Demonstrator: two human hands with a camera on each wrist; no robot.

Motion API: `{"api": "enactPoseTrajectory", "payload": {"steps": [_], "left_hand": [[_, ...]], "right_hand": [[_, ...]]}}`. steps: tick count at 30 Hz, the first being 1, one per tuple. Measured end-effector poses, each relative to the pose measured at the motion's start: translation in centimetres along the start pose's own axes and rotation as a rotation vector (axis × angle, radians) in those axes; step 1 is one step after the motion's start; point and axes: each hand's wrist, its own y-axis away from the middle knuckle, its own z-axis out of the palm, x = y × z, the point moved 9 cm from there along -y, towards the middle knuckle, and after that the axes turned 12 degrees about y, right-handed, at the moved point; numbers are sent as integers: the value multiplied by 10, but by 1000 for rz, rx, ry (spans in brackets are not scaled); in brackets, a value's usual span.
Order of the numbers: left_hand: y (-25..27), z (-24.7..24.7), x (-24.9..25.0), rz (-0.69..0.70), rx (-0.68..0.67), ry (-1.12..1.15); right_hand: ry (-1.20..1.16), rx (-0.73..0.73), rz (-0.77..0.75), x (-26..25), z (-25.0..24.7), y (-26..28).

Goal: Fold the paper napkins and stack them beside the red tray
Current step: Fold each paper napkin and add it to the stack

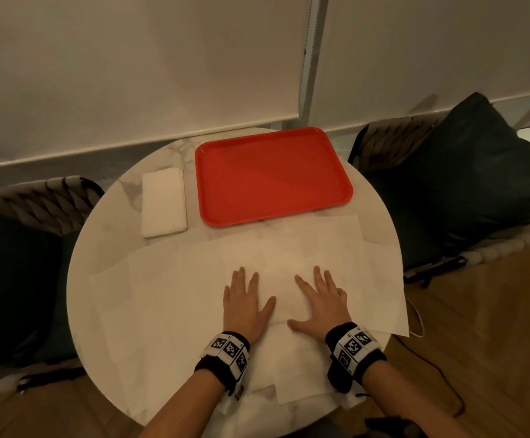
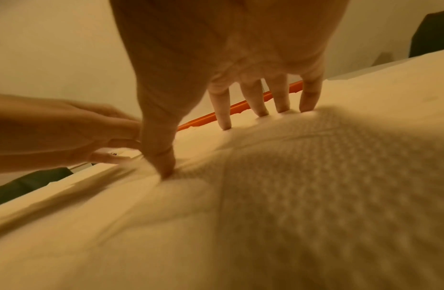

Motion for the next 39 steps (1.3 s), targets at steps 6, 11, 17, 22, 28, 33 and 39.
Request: {"api": "enactPoseTrajectory", "payload": {"steps": [6, 11, 17, 22, 28, 33, 39], "left_hand": [[1, 5, -13, 32, -71, -44], [2, 5, -13, 25, -93, 33], [2, -8, -12, -10, -81, 279], [3, -23, -14, -62, -77, 498], [1, -57, -3, -133, 51, 907], [-6, -77, 8, -286, 1, 1328], [-6, -114, -6, -168, 100, 1071]], "right_hand": [[-60, 22, -14, 0, -2, -1], [-186, 36, -27, 1, -6, 1], [-530, 182, 30, 28, -42, 4], [-614, 360, 98, 52, -93, 19], [-699, 548, -20, 27, -145, 40], [-611, 426, -215, -37, -126, 44], [-477, 204, -277, -78, -86, 40]]}}
